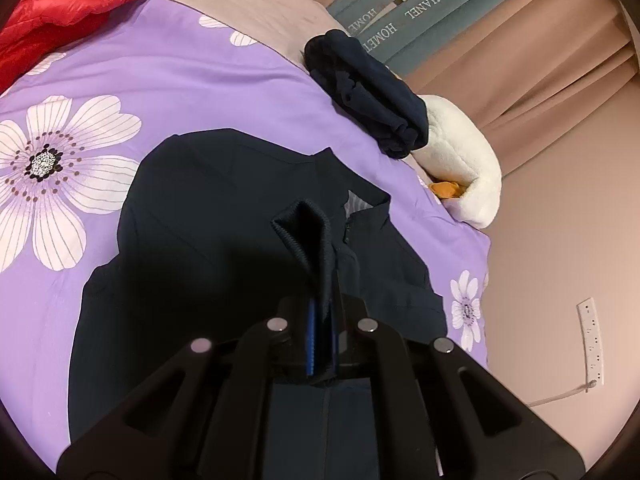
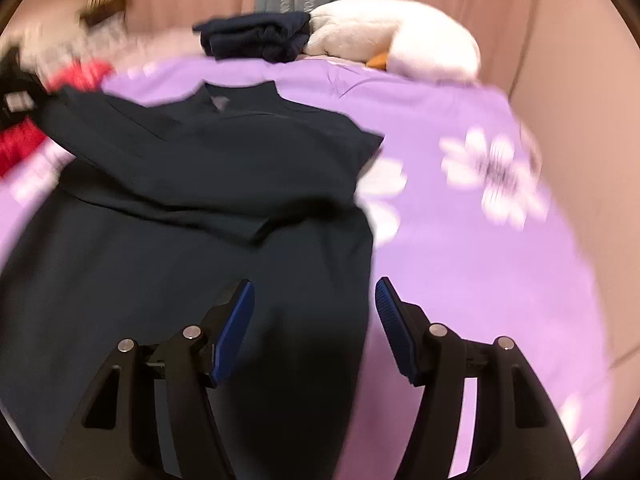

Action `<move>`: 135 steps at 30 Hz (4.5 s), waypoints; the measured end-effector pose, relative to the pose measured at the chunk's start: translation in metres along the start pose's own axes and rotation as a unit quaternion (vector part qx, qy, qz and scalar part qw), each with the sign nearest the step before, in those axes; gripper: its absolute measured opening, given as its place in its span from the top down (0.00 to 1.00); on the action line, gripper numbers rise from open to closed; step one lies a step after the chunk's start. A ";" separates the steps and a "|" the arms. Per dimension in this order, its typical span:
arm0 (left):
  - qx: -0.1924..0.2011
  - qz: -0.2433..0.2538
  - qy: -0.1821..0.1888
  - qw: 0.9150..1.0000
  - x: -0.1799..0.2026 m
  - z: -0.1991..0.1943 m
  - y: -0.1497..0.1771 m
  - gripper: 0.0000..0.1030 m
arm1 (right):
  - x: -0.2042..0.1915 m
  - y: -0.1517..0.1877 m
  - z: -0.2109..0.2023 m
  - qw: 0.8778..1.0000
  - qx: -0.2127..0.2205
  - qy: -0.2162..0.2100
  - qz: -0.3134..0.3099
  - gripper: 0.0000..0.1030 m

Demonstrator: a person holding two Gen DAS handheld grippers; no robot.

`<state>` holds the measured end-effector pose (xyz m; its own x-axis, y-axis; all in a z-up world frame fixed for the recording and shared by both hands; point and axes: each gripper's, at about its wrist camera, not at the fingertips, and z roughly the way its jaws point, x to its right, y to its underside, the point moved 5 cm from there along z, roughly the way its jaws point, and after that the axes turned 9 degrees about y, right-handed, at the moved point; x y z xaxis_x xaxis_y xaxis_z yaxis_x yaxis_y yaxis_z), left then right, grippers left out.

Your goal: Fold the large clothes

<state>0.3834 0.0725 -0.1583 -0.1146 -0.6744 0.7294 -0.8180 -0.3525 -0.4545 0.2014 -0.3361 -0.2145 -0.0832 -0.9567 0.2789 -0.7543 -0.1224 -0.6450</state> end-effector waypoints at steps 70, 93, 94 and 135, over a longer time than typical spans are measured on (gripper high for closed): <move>-0.106 0.131 -0.078 0.983 -0.041 0.122 0.033 0.39 | 0.056 -0.121 0.198 0.943 -0.110 -0.094 0.301 0.84; -0.087 0.273 -0.103 0.953 -0.001 0.100 0.066 0.34 | -0.033 -0.106 0.081 0.994 0.015 -0.104 0.032 0.61; -0.095 0.277 -0.107 0.950 -0.002 0.104 0.073 0.34 | -0.040 -0.100 0.082 0.994 0.009 -0.108 0.024 0.61; -0.058 0.187 -0.154 0.968 -0.030 -0.003 0.133 0.15 | -0.040 -0.014 -0.015 0.995 -0.024 -0.067 0.072 0.42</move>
<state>0.2759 0.0477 -0.2390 -0.2564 -0.9089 0.3290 -0.8117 0.0177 -0.5838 0.2055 -0.2917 -0.2060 -0.1077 -0.9903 0.0876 -0.7714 0.0277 -0.6357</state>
